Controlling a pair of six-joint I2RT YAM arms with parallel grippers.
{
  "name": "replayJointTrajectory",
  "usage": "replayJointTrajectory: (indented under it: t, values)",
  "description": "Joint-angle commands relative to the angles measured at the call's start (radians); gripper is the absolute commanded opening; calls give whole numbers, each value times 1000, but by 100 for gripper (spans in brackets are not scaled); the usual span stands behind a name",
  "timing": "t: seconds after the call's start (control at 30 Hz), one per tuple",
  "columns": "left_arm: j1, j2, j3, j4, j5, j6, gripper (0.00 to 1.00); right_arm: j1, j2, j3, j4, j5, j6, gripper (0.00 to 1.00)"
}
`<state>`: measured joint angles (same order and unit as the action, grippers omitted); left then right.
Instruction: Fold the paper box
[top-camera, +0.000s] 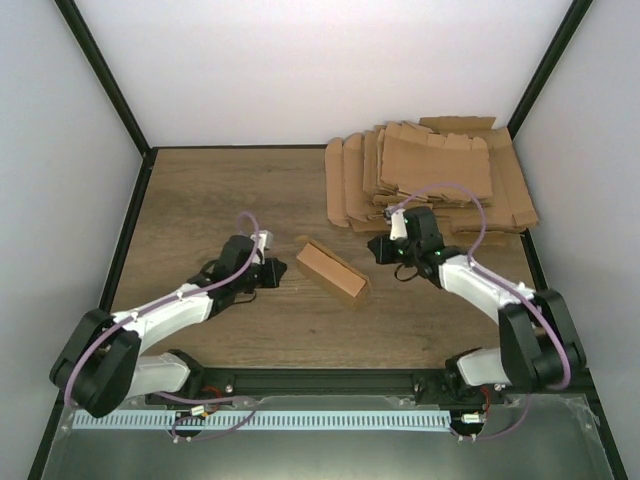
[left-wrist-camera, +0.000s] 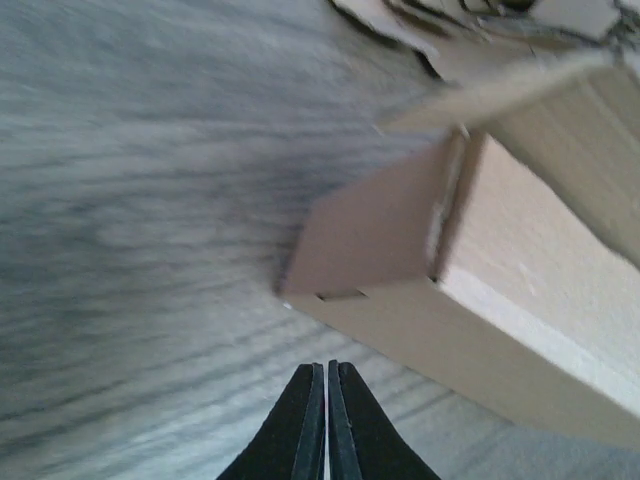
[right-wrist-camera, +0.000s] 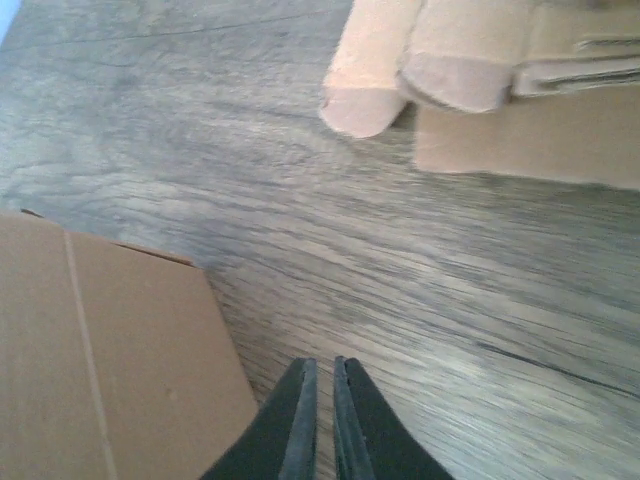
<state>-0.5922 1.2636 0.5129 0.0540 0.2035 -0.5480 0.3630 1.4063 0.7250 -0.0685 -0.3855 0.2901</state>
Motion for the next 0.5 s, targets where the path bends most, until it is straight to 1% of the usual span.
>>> replayJointTrajectory:
  t: [0.0, 0.03, 0.2, 0.3, 0.33, 0.37, 0.47]
  values:
    - [79, -54, -12, -28, -28, -29, 4, -2, -146, -62, -66, 209, 104, 3]
    - [96, -56, -15, -26, -19, -27, 4, -3, -180, -81, -83, 225, 131, 1]
    - [149, -26, -5, 3, 18, -19, 8, -2, -329, -161, -174, 207, 265, 1]
    - [177, 6, -7, 40, 35, -29, 7, -2, -393, -219, -200, 143, 355, 1]
    - [183, 18, -5, 53, 40, -35, 6, -1, -406, -239, -201, 111, 371, 1]
    - [189, 29, -3, 65, 44, -41, 4, 0, -413, -259, -203, 78, 384, 1]
    - [192, 76, 13, 93, 51, -44, 4, 21, -400, -306, -198, 13, 387, 1]
